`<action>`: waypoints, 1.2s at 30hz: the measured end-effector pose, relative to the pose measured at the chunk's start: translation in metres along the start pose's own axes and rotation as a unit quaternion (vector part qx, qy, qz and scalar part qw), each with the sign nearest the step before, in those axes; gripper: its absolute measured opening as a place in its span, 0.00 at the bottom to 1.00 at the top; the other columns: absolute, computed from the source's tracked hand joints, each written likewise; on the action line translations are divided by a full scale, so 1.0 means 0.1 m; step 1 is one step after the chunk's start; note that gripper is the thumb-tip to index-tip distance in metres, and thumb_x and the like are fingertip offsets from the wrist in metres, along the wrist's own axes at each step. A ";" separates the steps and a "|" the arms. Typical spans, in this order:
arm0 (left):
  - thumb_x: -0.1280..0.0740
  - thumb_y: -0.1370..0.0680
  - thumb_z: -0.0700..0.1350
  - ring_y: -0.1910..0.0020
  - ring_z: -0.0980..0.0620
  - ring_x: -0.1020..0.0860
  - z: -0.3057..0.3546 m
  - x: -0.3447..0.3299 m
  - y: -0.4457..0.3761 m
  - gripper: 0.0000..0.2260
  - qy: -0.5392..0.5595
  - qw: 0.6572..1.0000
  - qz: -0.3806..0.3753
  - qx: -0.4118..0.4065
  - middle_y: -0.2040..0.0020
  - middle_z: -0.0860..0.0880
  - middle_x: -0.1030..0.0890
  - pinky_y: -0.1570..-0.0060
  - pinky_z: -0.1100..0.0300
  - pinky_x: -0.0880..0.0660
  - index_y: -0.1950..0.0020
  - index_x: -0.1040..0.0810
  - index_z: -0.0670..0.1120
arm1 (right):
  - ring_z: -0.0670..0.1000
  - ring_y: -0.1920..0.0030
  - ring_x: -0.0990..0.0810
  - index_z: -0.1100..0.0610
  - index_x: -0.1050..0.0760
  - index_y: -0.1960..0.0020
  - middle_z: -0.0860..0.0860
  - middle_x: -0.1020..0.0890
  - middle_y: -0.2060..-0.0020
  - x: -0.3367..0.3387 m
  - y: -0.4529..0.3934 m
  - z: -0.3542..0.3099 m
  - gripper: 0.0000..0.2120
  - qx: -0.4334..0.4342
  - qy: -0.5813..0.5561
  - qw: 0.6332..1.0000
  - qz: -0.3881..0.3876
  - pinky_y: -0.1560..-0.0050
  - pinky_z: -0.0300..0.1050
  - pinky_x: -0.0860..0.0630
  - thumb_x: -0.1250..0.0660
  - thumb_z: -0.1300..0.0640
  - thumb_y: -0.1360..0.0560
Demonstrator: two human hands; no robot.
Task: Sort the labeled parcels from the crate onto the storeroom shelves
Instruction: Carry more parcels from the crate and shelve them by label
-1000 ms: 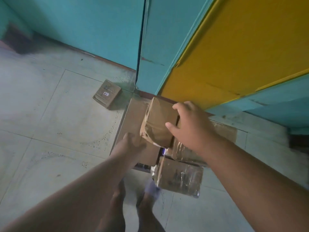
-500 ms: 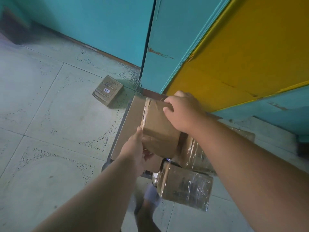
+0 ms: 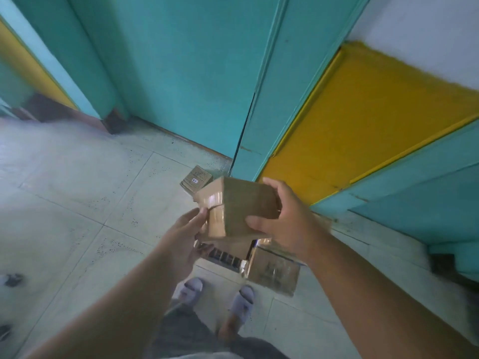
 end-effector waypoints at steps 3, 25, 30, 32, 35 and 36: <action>0.35 0.22 0.55 0.41 0.48 0.21 0.20 -0.01 0.32 0.21 -0.050 0.994 -0.090 -0.037 0.41 0.49 0.18 0.37 0.39 0.26 0.29 0.26 0.55 | 0.47 0.39 0.22 0.40 0.34 0.29 0.45 0.23 0.37 0.10 0.38 -0.17 0.37 0.023 -0.005 1.000 0.013 0.40 0.44 0.22 0.21 0.58 0.30; 0.29 0.23 0.43 0.53 0.43 0.15 0.00 -1.33 1.21 0.20 -0.157 0.941 -0.298 -0.024 0.46 0.43 0.15 0.54 0.50 0.18 0.32 0.25 0.52 | 0.47 0.36 0.24 0.44 0.42 0.23 0.43 0.27 0.34 0.11 2.28 0.14 0.40 -0.098 -0.332 0.855 0.387 0.40 0.49 0.24 0.24 0.47 0.28; 0.19 0.34 0.53 0.43 0.40 0.19 -0.73 -2.01 1.62 0.32 -0.263 0.896 -0.358 -0.020 0.39 0.45 0.19 0.46 0.43 0.20 0.33 0.28 0.60 | 0.52 0.47 0.16 0.43 0.32 0.31 0.50 0.17 0.44 0.58 3.06 0.81 0.25 -0.092 -0.428 0.772 0.460 0.49 0.46 0.20 0.27 0.54 0.24; 0.24 0.28 0.55 0.41 0.41 0.21 -1.07 -2.33 1.81 0.22 -0.271 0.891 -0.365 -0.008 0.39 0.47 0.20 0.42 0.41 0.23 0.36 0.26 0.60 | 0.53 0.46 0.15 0.44 0.29 0.32 0.50 0.17 0.43 0.81 3.45 1.18 0.24 -0.088 -0.444 0.752 0.479 0.44 0.51 0.20 0.26 0.55 0.25; 0.36 0.20 0.56 0.38 0.47 0.23 -1.59 -2.84 2.10 0.12 -0.291 0.885 -0.363 -0.029 0.40 0.52 0.18 0.38 0.43 0.26 0.39 0.23 0.55 | 0.54 0.45 0.15 0.46 0.27 0.34 0.52 0.17 0.41 1.17 4.10 1.72 0.22 -0.086 -0.448 0.732 0.506 0.40 0.56 0.21 0.26 0.58 0.25; 0.37 0.20 0.57 0.38 0.48 0.22 -1.75 -3.01 2.21 0.13 -0.307 0.876 -0.369 -0.048 0.41 0.52 0.17 0.38 0.45 0.26 0.40 0.22 0.53 | 0.54 0.45 0.15 0.46 0.26 0.34 0.52 0.17 0.41 1.30 4.31 1.87 0.22 -0.087 -0.442 0.731 0.512 0.39 0.56 0.21 0.26 0.59 0.25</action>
Point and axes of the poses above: each hand's wrist, its own y-axis away from the middle knuckle, its own x-axis out of the back of the hand, z = x × y, the point moved 3 cm from there along -y, towards the middle knuckle
